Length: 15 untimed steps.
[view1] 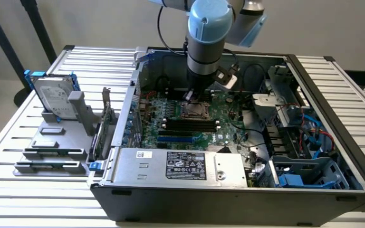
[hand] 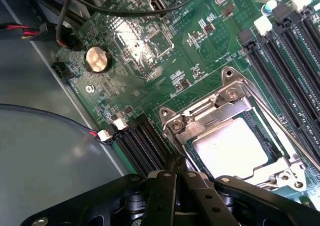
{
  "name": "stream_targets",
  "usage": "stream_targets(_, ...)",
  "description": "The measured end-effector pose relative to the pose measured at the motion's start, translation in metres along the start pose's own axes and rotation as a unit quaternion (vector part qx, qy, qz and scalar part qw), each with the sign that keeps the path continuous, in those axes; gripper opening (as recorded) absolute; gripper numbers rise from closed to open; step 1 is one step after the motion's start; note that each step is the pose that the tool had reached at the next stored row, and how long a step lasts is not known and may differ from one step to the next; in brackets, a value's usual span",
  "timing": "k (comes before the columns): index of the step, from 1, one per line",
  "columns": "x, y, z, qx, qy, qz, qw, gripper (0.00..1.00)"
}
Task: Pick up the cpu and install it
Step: 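Install the first cpu locking lever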
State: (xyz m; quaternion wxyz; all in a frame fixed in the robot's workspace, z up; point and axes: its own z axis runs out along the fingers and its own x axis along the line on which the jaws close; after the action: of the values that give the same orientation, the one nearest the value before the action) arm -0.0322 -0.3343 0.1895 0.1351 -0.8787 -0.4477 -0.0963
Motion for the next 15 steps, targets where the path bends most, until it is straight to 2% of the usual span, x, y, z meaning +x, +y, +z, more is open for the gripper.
stream_targets(9, 0.0014, 0.0043, 0.0001, 0.0004, 0.0004, 0.000, 1.0000, 0.11)
stream_targets(15, -0.0001, 0.0058, -0.0007, 0.0021, 0.0003, 0.001, 1.0000, 0.11)
